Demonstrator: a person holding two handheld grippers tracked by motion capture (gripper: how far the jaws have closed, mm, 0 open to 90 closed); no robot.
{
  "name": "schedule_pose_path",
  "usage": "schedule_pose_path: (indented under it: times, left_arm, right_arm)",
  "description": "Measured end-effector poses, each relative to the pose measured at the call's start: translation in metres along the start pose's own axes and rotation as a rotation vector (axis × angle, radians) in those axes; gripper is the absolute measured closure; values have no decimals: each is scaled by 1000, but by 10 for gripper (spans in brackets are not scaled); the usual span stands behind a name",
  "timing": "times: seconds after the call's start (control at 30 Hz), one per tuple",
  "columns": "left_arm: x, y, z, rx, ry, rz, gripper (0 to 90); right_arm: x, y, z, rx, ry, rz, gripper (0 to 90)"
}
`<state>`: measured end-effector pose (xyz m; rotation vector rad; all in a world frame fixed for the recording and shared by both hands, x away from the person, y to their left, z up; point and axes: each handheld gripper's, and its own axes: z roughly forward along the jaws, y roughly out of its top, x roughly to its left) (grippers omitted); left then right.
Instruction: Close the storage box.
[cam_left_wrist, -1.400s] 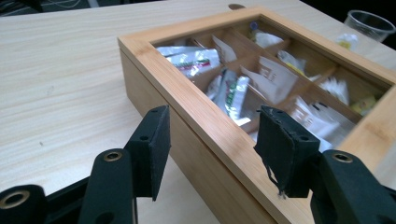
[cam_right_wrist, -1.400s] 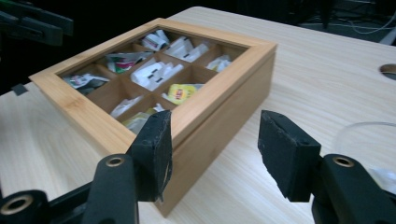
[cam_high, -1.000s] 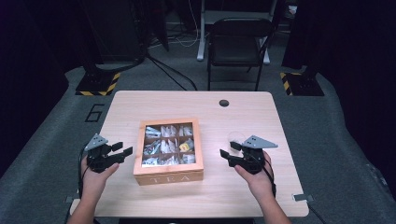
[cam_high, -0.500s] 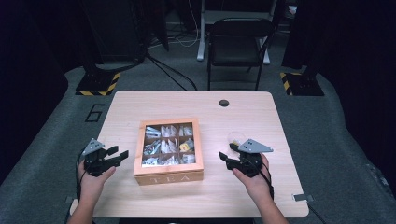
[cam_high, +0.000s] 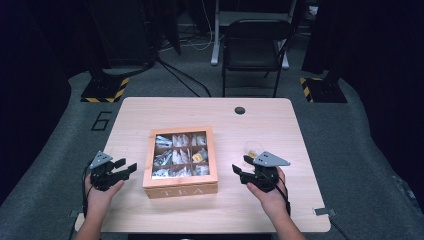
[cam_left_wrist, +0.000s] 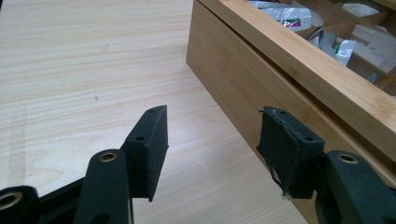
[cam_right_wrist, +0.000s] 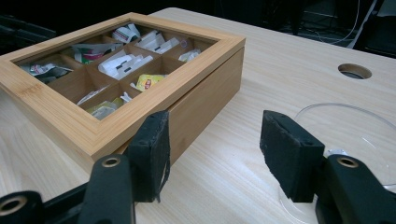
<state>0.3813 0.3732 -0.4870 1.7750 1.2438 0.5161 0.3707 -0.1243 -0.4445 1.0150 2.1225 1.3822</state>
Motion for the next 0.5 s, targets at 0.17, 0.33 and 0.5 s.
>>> schedule_pose_path:
  times: [0.17, 0.33, 0.5]
  left_arm:
    - [1, -1, 3, 3, 0, 2, 407]
    - [3, -2, 6, 19, 7, 0, 382]
    - [5, -6, 14, 54, 20, 17, 350]
  right_arm:
    - [4, -1, 2, 13, -7, -25, 419]
    - [5, -2, 5, 26, -4, -40, 419]
    - [7, -3, 8, 35, 10, -41, 415]
